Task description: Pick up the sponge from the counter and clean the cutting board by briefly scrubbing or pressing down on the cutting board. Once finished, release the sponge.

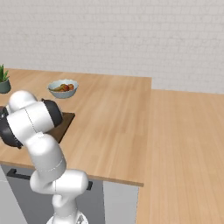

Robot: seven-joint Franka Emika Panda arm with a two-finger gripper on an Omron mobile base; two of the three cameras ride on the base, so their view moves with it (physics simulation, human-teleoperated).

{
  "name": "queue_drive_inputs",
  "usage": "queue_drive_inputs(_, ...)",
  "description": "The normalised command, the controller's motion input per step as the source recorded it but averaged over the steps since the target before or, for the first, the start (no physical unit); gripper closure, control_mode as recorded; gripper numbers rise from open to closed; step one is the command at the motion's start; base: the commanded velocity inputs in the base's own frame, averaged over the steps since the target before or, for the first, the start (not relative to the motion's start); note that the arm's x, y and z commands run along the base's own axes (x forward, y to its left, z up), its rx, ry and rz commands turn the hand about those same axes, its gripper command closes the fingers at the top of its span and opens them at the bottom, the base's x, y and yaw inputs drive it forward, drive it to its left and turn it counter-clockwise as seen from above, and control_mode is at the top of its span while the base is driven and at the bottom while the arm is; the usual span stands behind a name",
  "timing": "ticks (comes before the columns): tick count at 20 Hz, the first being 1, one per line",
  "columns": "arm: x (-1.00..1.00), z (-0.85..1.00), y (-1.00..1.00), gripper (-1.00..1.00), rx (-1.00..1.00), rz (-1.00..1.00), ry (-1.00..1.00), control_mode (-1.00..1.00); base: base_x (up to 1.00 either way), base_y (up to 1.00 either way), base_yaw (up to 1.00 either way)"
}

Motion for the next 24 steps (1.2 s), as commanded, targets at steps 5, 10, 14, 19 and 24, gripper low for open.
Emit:
queue_drive_inputs(5, 0.34, 0.0, -0.12, 1.0, 0.0, 0.0, 0.0, -1.0, 0.0, 0.0, 0.0)
queue_drive_inputs(10, 0.27, 0.01, 0.0, 1.0, -0.01, 0.01, 0.0, -1.0, 0.0, 0.0, 0.0)
queue_drive_inputs(14, 0.19, 0.01, 0.01, 1.0, -0.02, 0.02, 0.0, -1.0, 0.0, 0.0, 0.0)
queue_drive_inputs(19, 0.22, 0.0, 0.0, 1.0, 0.0, 0.01, 0.0, -1.0, 0.0, 0.0, 0.0)
queue_drive_inputs(24, 0.26, 0.0, 0.0, 1.0, 0.0, 0.0, 0.0, -1.0, 0.0, 0.0, 0.0)
